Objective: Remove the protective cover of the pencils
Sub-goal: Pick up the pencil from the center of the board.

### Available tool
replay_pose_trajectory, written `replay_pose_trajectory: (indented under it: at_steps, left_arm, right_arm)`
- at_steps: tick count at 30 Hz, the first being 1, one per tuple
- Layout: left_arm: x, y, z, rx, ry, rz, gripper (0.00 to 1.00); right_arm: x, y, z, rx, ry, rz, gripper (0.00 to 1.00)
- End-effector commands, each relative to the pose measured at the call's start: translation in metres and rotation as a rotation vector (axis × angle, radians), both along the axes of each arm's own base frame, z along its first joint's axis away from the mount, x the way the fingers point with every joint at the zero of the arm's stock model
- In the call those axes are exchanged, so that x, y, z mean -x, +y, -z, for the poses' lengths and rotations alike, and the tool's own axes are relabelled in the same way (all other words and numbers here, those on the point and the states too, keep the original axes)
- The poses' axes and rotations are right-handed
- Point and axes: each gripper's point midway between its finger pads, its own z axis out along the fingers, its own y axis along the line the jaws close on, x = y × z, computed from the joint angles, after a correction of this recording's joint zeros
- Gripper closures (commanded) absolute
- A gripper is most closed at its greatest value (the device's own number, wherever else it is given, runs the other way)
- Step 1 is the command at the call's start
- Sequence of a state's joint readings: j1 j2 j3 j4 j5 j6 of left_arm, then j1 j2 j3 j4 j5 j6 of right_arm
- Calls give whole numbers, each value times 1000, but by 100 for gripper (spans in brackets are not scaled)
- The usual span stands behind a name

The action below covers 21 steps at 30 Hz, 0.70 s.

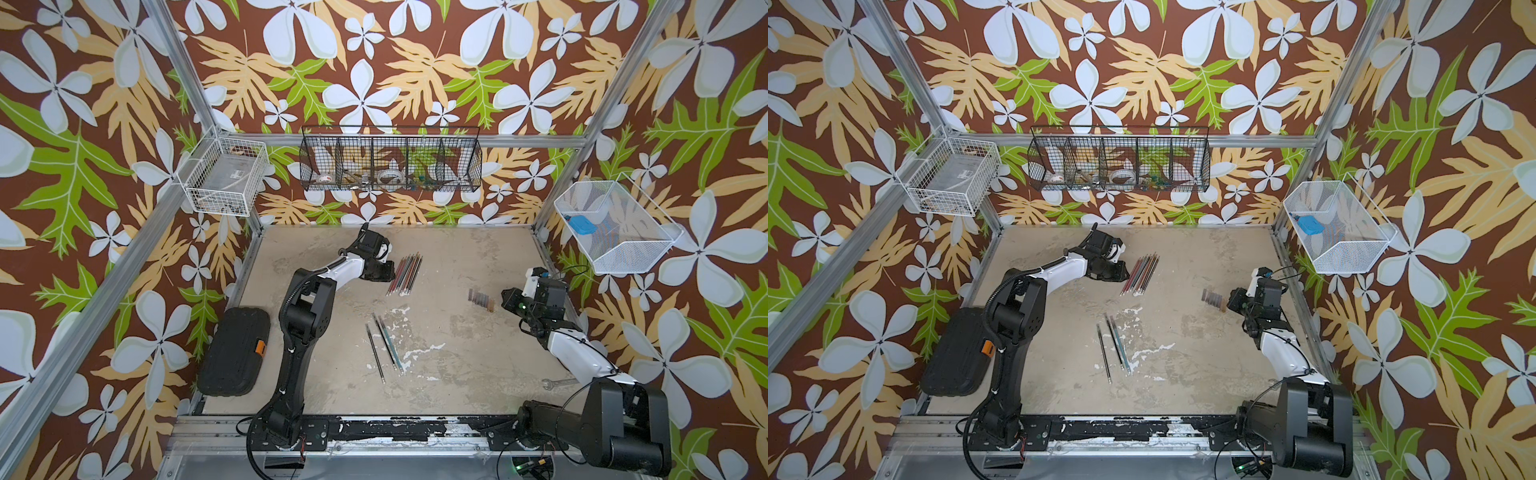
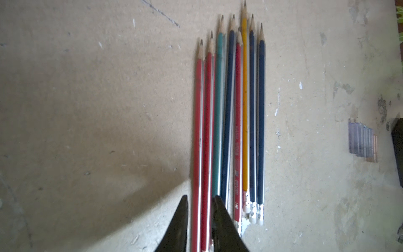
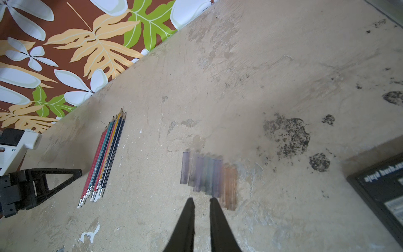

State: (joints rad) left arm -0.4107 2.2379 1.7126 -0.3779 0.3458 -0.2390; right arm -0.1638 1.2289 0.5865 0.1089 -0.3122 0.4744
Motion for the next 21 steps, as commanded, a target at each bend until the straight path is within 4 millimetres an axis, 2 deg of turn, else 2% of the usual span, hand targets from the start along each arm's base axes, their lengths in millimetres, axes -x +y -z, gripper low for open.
replay_pose_trajectory:
  at_steps: [1,5,6,8,11,13,16,21]
  left_arm:
    - [1,-11,-32,86,-41,11,78]
    - [13,-22,-89,203,-133,37,78]
    - [16,-21,-106,229,-166,33,77]
    - [19,-17,-135,259,-238,20,76]
    - [22,-5,-170,280,-327,-2,76]
    - [22,6,-182,288,-360,-23,76]
    - [22,20,-188,308,-365,-46,76]
    - [19,31,-191,310,-367,-63,76]
  right_arm:
    - [-4,8,-7,-19,-45,-48,83]
    - [-3,31,-6,-28,-72,-125,83]
    - [-3,45,-5,0,-71,-159,84]
    - [-3,85,0,72,-47,-271,83]
    - [11,152,16,108,7,-438,83]
    - [25,196,24,74,32,-536,84]
    - [38,250,29,116,52,-643,84]
    - [48,324,33,157,82,-782,84]
